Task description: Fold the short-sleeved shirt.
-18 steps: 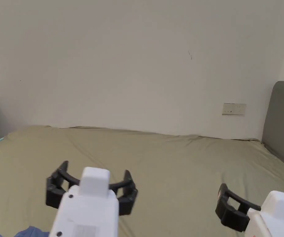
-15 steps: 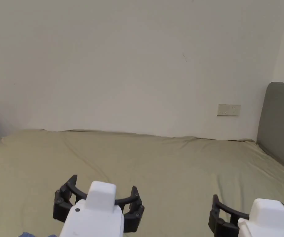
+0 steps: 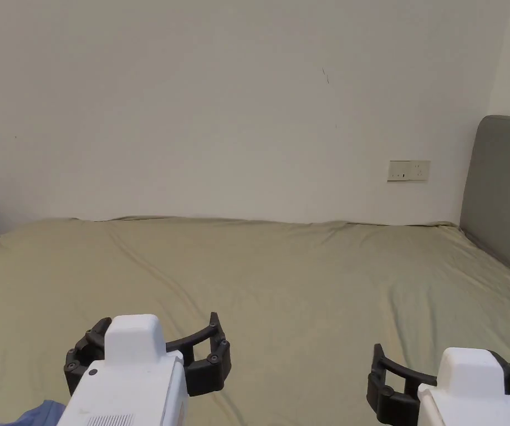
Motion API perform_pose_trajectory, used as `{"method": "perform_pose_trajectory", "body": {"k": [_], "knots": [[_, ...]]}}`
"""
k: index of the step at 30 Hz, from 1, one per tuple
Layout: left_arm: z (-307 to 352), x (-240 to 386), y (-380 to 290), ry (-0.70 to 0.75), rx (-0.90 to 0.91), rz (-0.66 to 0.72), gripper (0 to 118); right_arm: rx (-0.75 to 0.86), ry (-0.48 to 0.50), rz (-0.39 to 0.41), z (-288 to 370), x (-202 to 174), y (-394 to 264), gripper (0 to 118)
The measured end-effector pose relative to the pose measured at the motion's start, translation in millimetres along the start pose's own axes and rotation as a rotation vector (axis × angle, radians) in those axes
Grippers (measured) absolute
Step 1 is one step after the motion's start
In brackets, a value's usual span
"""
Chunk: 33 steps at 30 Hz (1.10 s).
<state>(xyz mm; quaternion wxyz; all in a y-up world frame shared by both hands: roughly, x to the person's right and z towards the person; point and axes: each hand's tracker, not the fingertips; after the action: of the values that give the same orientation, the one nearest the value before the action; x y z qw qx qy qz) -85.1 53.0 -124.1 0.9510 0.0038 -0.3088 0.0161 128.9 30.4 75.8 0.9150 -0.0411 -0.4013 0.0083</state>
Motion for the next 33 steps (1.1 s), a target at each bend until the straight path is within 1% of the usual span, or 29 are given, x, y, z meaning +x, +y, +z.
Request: {"method": "perform_pose_trajectory", "body": {"k": [3,5,8,13,16,19,22,24,26,29,33], "knots": [[2,7,-7,-0.02,-0.02,-0.047,118,0.004,-0.001,0.002,1,2,1,118],[4,9,-11,-0.033,-0.028,-0.05,118,0.009,-0.003,-0.005,2,3,3,118],[4,9,-14,-0.058,-0.057,-0.023,118,0.016,0.001,-0.009,4,4,4,118],[1,6,-14,-0.032,-0.077,0.018,118,0.032,-0.001,0.008,9,2,5,118],[2,4,-13,-0.033,-0.075,0.026,118,0.032,0.001,-0.001,9,2,5,118],[3,6,-14,-0.033,-0.074,0.006,118,0.037,0.011,-0.008,10,1,5,118],[6,9,-16,-0.057,-0.032,-0.032,118,0.043,-0.019,0.006,12,-2,4,118],[6,15,-14,-0.054,-0.037,-0.052,118,0.046,-0.021,0.013,13,-1,3,118],[7,19,-12,-0.058,-0.036,-0.072,118,0.054,-0.014,-0.002,14,1,1,118],[5,20,-10,-0.109,-0.06,-0.053,118,0.052,-0.011,-0.019,17,4,2,118],[8,22,-13,-0.119,-0.053,-0.045,118,0.061,-0.036,-0.011,21,4,4,118]]}}
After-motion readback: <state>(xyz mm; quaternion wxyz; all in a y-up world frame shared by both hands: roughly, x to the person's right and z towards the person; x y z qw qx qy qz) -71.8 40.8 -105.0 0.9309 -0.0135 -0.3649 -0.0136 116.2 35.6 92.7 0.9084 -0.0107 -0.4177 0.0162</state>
